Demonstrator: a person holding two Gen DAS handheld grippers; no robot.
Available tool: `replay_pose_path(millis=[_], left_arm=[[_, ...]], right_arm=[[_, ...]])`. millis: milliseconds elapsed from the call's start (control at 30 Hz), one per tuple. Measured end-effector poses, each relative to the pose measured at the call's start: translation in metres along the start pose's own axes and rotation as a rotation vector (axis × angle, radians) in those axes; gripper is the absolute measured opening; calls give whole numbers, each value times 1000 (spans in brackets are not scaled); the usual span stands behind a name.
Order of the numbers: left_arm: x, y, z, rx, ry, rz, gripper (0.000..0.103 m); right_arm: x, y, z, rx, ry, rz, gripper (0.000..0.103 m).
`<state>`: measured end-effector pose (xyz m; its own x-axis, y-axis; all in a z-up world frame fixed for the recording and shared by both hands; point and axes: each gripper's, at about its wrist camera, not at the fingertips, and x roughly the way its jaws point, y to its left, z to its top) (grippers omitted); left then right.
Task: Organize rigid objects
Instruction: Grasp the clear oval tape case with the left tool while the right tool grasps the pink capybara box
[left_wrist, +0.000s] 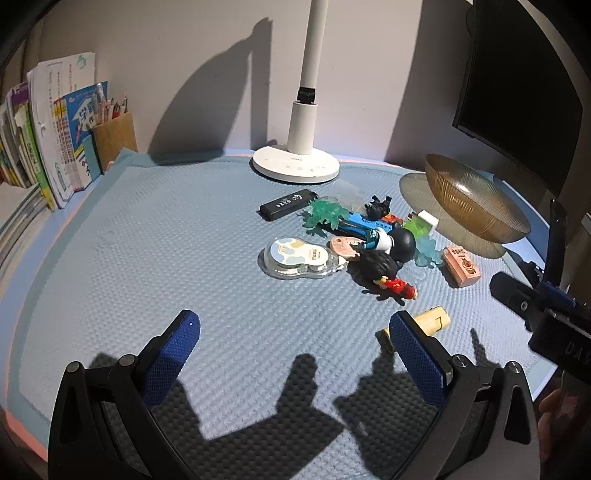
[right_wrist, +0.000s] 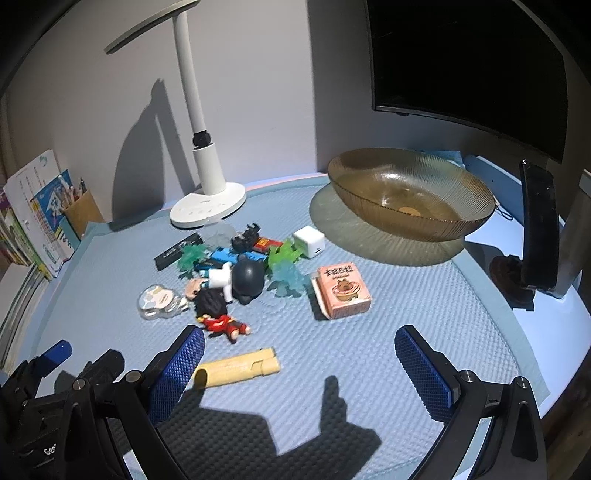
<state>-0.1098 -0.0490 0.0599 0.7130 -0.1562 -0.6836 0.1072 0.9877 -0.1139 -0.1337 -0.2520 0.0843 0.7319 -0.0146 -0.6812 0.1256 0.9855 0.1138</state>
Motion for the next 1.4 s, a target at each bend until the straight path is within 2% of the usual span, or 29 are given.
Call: replay_pose_path(millis=[233,400,533,600,700,767,933,1100,1233,1300,1400], left_arm=[[-19,11,2,-1,-44,19,102],[-15,21,11,14,-32,25,102],[6,23,27,129,8,-53,102],[23,22,35,213,55,-99,102],[47,23,49,309,95,-112,102],[66,26,59,344,128,-135,102],[100,24,70,394,186,-209,102],[125,20,66,469,222,-200,102],[134,22,69,445,230,-238,102],[137,19,69,453,236,-244,101],[137,12,67,477,233,-246,91]], right_arm=[[-13,3,-5,-12,-9,5,103],[-16,-7,3,-2,-18,-14,103],[-4,-18,14,-50,15,-7,103],[8,-29,16,-51,58,27,103],[34,-51,17,-26,136,42,103],[50,-62,18,-15,178,30,103],[85,-74,22,9,236,66,102],[108,-64,22,-49,265,60,100],[119,-55,23,-102,263,28,95],[123,-50,24,-131,251,1,86],[126,-45,28,-151,234,-11,76]])
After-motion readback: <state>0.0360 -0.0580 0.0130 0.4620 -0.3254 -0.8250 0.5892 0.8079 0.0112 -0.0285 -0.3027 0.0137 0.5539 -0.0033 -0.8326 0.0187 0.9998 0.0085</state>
